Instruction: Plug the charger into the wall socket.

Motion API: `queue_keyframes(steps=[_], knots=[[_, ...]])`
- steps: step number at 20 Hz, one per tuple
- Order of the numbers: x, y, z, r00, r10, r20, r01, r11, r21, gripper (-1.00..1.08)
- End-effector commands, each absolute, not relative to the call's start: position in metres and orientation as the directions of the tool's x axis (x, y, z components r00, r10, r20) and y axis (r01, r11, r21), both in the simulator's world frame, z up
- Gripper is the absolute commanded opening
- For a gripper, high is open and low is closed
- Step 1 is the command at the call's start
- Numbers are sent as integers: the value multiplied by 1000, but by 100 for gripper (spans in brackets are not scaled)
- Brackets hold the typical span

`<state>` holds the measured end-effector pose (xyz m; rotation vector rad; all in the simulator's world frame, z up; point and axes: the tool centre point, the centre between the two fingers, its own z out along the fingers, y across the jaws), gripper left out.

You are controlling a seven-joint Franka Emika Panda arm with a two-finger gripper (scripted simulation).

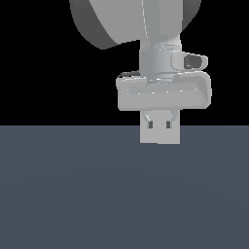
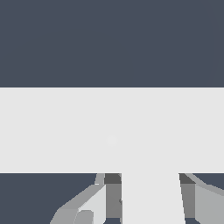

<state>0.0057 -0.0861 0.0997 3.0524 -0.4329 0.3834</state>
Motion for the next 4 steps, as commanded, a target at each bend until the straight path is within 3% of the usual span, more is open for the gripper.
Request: queue_keyframes(steps=[1,4], knots=[[8,-86,100,931,-269,247,-278,-961,0,-100],[7,-86,100,931,-269,247,-278,-961,0,-100]])
